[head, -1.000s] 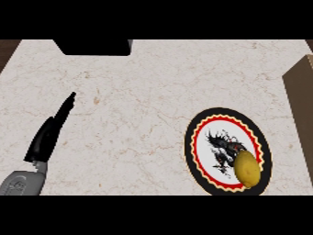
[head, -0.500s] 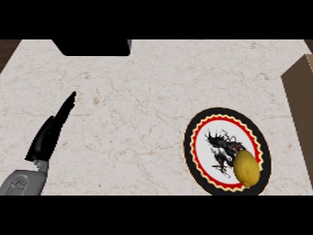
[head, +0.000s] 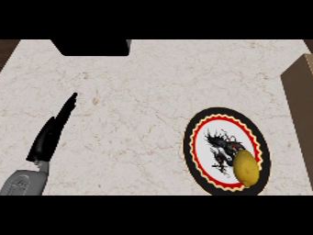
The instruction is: Pick the pear from the plate and place it in the cardboard box
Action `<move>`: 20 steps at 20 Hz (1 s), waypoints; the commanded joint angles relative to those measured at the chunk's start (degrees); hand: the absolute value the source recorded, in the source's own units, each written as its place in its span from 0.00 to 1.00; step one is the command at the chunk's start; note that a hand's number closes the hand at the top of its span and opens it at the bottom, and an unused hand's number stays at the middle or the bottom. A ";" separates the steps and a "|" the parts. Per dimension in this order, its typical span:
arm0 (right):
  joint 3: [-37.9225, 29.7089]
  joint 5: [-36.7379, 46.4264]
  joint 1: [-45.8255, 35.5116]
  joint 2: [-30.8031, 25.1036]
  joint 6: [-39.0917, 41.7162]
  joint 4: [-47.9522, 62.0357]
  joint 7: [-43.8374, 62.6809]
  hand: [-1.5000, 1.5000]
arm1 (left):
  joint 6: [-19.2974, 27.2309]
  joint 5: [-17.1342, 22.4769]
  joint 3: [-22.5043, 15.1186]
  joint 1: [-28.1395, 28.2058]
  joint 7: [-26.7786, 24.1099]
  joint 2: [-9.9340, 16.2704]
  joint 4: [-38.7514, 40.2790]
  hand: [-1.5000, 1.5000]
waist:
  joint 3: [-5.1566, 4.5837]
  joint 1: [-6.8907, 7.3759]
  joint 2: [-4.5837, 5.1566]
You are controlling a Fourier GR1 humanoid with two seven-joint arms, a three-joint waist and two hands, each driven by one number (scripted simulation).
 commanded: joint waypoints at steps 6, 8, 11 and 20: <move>-7.18 -5.39 -1.70 -11.57 -1.91 23.54 -16.47 0.00 | 0.41 -1.65 -0.42 0.77 0.38 -1.05 -2.00 0.50 | 0.09 0.67 0.24; -10.47 -7.27 -0.49 -11.91 -2.15 27.41 -20.62 0.00 | -0.09 -0.92 0.07 -0.79 -1.72 -1.41 1.14 0.50 | 0.21 0.70 0.57; -11.72 -8.35 0.48 -18.52 -0.08 32.07 -22.11 0.00 | 0.02 -1.09 0.57 -1.05 -0.53 -1.41 0.75 0.50 | 0.16 0.47 0.34; -12.31 -8.37 7.62 -21.08 2.59 42.11 -34.53 0.00 | -1.12 -0.76 2.78 -3.69 1.67 0.50 0.97 0.50 | 0.36 0.61 0.49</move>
